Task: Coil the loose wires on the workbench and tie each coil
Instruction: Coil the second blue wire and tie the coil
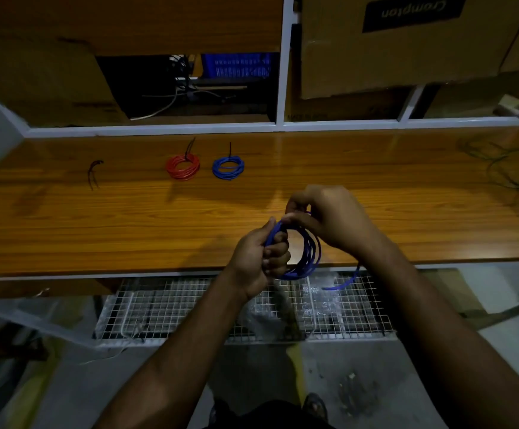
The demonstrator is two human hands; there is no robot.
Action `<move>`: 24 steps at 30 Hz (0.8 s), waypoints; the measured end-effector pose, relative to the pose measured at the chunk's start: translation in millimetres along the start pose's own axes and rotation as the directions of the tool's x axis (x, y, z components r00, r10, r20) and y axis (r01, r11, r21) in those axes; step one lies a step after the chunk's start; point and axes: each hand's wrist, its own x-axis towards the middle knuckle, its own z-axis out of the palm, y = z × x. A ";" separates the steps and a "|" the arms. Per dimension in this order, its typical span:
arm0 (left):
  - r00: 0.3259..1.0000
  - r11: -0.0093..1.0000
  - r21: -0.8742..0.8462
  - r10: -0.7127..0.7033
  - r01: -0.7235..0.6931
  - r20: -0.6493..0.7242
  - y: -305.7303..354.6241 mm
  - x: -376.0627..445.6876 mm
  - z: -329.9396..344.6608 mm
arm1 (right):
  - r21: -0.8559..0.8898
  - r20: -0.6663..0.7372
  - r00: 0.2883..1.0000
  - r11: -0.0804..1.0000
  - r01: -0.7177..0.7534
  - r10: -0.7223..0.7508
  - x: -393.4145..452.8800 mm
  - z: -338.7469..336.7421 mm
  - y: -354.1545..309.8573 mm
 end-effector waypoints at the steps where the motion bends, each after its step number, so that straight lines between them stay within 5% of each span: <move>1: 1.000 1.000 0.000 -0.013 0.013 0.017 -0.1 -1.1 -0.2 | 0.055 0.029 0.999 0.998 0.019 -0.020 0.9 -0.4 5.2; 5: 0.999 0.989 -0.147 -0.013 0.017 0.030 4.3 -3.0 -4.7 | 0.205 0.088 0.996 0.979 -0.002 -0.017 -4.9 9.0 24.7; 11: 0.994 0.941 -0.322 0.101 -0.107 -0.038 21.2 -5.4 -17.6 | 0.663 -0.084 0.935 0.720 -0.205 0.343 -47.0 52.5 27.2; 16: 0.986 0.897 -0.410 0.133 -0.165 -0.105 14.1 2.8 -17.8 | 0.458 -0.241 0.935 0.880 -0.126 0.259 -68.5 80.0 -4.0; 24: 0.975 0.859 -0.463 0.183 -0.220 -0.125 16.1 3.7 -5.4 | 0.428 -0.283 0.944 0.903 -0.031 0.167 -80.6 68.3 -15.6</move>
